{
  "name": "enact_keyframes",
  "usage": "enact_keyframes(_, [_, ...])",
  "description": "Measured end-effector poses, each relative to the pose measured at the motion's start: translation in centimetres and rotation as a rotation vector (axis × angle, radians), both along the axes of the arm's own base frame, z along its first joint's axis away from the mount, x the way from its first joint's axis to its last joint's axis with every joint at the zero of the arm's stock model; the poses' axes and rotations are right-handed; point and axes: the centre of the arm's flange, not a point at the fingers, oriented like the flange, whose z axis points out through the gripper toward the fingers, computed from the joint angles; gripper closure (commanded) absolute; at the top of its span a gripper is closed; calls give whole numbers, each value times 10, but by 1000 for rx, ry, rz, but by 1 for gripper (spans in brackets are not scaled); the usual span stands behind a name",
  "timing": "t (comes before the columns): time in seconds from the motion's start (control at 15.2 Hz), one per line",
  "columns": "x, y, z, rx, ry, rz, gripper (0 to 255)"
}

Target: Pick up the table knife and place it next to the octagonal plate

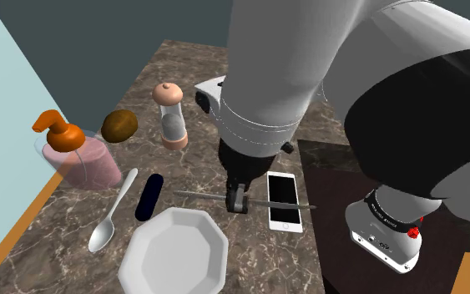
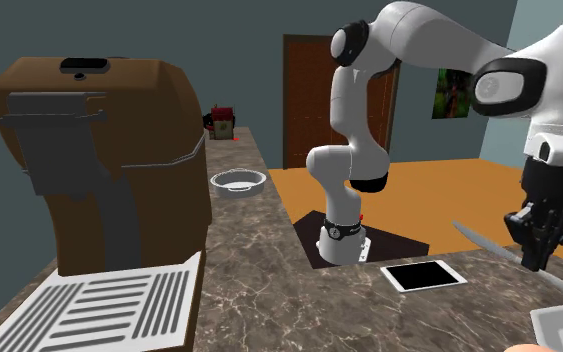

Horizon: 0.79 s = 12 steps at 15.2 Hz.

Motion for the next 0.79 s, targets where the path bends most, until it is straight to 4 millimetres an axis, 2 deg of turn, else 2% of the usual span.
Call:
enact_keyframes(0.13, [-10, 27, 0, 0, 0, 0, 255])
enact_keyframes(0.53, [-22, 101, 4, 1, 0, 1, 255])
enact_keyframes(0.66, [-32, 127, 3, 0, 1, 2, 255])
enact_keyframes(0.79, [-37, 157, 4, 1, 2, 1, 255])
